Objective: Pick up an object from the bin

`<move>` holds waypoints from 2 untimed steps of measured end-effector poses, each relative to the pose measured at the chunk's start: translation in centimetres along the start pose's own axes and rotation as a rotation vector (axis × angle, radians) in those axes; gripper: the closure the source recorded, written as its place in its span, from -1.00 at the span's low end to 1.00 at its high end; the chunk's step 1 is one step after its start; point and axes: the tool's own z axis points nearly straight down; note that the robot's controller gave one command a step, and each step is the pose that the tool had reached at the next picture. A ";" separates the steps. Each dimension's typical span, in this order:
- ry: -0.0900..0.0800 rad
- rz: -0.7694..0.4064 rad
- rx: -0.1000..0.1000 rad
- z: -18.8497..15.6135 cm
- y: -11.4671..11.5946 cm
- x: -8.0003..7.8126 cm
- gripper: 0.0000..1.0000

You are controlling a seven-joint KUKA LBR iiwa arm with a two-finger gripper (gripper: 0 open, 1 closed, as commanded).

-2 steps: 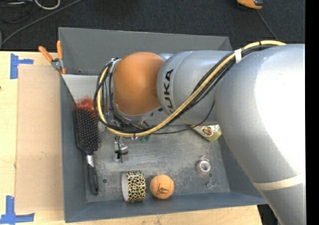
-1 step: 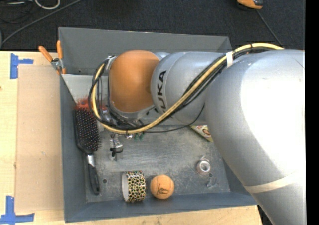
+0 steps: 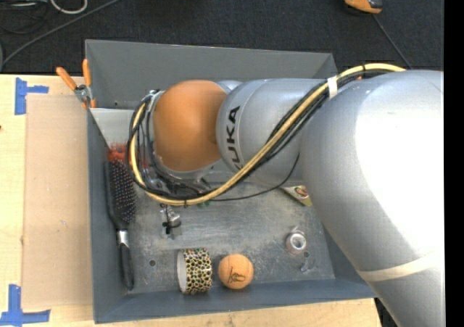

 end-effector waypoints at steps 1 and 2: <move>0.005 0.030 -0.003 0.1 -0.2 -0.3 -1.00; -0.039 -0.168 0.006 -0.8 0.0 6.2 -1.00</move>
Offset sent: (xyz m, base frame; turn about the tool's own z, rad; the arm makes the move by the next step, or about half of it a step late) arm -0.0714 -0.0395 -0.0001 -0.1759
